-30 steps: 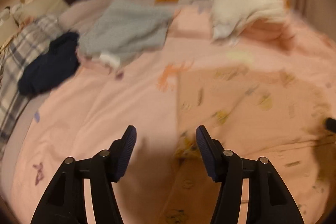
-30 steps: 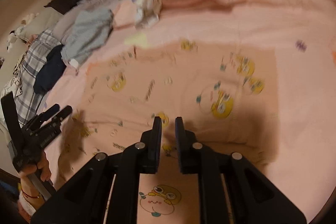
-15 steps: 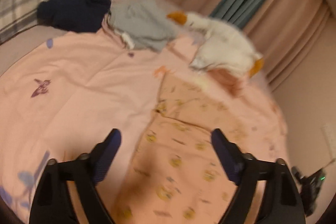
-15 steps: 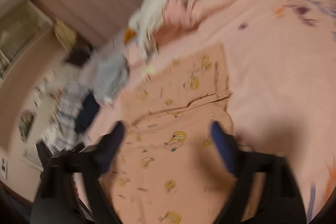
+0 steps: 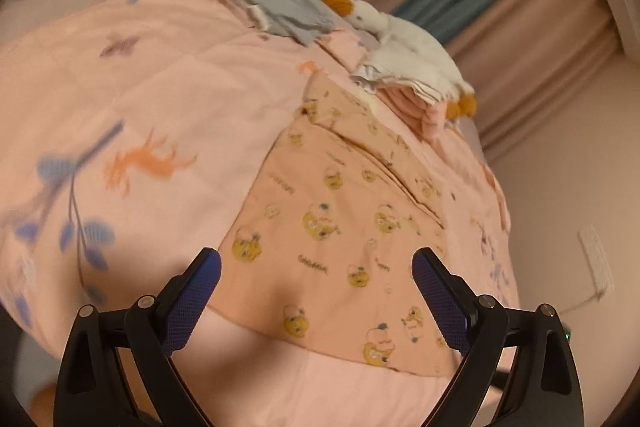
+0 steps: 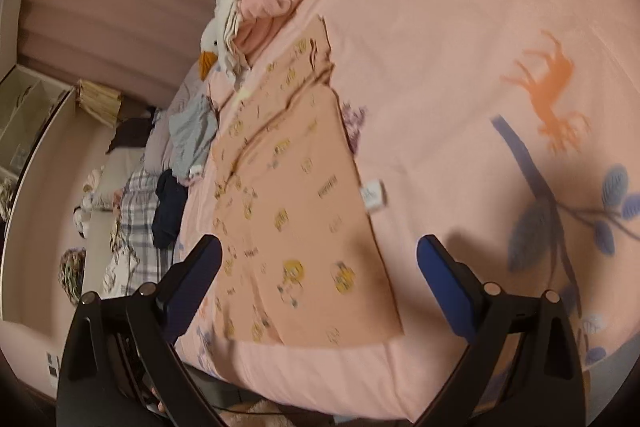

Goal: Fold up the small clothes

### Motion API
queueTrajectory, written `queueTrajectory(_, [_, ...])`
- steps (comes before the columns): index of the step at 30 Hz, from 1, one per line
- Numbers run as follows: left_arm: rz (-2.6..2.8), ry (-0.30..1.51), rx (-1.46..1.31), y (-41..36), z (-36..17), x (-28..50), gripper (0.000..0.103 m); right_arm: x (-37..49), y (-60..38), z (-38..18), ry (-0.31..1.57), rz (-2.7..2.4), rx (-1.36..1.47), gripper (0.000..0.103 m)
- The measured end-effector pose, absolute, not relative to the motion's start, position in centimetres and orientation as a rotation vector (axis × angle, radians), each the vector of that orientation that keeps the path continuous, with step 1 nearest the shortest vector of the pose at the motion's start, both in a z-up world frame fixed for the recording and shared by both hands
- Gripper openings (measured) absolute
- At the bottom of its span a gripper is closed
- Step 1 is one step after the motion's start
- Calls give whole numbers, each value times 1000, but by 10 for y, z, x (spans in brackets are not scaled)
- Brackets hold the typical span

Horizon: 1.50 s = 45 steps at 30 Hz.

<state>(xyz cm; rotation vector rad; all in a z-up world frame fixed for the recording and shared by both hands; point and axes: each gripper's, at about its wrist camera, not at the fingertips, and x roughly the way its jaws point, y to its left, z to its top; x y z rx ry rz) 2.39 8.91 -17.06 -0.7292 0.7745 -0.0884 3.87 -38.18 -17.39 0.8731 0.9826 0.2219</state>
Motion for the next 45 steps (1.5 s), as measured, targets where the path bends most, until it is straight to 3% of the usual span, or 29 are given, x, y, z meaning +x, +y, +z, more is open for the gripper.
queueTrajectory(4, [-43,853,-908,94,-230,19,95,24,-382,-195,1044,170,937,97])
queueTrajectory(6, [-36,821,-888,91,-220,15,95,18,-373,-197,1056,167,921,97])
queueTrajectory(11, [-258,936,-918,69,-223,19,95,18,-344,-200,1091,140,856,97])
queueTrajectory(29, [-271,909,-824,48,-224,40,95,48,-289,-212,1074,318,736,101])
queueTrajectory(45, [-484,796,-1167,75,-234,48,95,50,-307,-213,1015,404,881,102])
